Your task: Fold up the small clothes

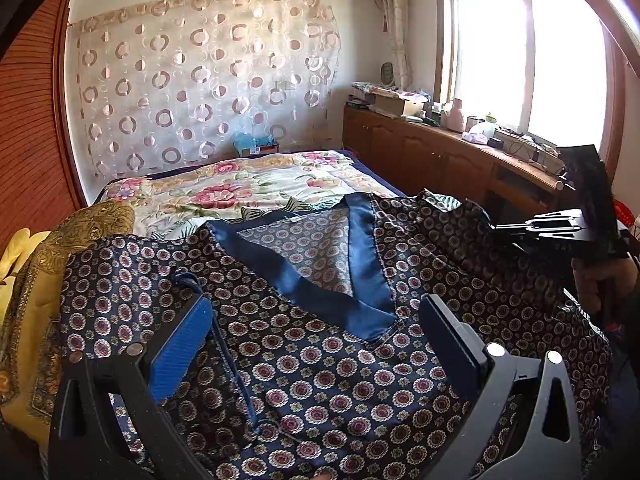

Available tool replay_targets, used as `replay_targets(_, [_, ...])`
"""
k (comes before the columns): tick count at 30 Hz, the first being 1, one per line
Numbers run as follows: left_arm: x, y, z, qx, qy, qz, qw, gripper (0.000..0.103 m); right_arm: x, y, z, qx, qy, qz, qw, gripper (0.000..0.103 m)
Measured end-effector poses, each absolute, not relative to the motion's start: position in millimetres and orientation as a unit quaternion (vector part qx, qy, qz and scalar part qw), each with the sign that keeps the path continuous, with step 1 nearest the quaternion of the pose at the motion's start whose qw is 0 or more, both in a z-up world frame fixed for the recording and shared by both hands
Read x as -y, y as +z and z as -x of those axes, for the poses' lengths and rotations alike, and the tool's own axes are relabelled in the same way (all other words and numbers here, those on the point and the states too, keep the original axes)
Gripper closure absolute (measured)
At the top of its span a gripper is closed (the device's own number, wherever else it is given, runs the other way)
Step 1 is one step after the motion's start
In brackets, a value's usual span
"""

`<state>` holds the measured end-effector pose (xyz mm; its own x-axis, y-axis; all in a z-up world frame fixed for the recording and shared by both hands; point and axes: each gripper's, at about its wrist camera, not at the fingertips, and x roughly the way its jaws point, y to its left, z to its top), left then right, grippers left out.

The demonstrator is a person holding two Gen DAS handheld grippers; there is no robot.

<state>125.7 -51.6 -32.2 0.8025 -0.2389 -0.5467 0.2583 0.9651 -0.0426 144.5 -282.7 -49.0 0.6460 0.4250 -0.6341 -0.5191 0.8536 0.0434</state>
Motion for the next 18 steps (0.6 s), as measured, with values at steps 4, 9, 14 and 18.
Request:
replay_targets(4, [43.3,-31.7,-123.5,-0.290,-0.127,-0.016,0.948,0.000,265.4,-48.3,-142.2,-0.331,0.287,0.075,0.896,0.100])
replay_targets(9, [29.0,-29.8,-120.6,-0.291,-0.119,-0.017,0.949,0.000,269.9,-42.4,-146.1,-0.322,0.282,0.080,0.900,0.070])
replay_targets(14, [13.8,-27.1,-118.2,-0.290,-0.109,-0.013,0.951,0.000,278.8,-42.2,-156.6,-0.323,0.254,0.076,0.908,0.059])
replay_targets(18, [2.6,-27.1,-118.8,-0.293,-0.098,-0.010,0.951,0.000,278.3,-48.1,-169.4,-0.341,0.222,0.087,0.909,0.059])
